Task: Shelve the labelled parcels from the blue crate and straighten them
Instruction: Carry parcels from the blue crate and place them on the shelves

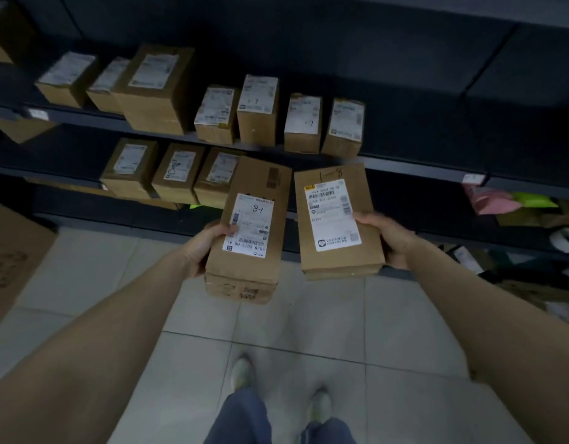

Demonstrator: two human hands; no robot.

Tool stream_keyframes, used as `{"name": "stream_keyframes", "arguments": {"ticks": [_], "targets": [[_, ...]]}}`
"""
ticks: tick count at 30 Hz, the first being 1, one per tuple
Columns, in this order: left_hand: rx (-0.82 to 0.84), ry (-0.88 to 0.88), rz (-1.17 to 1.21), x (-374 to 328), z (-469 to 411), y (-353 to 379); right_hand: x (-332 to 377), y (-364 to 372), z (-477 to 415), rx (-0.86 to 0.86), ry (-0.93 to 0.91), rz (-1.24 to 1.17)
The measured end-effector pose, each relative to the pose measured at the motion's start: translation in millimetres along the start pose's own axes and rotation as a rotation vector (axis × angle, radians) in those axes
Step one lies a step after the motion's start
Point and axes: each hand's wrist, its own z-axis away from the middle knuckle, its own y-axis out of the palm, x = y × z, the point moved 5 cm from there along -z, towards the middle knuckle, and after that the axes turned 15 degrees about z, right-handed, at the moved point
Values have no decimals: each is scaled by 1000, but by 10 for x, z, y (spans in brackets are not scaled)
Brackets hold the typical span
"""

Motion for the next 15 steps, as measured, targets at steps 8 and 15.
{"name": "stream_keyframes", "arguments": {"ticks": [8, 15], "targets": [[15, -61, -55, -61, -1089, -277, -435, 101, -980, -91, 79, -83], [14, -27, -17, -140, -2138, -207, -558, -51, -1948, -142, 80, -129]]}}
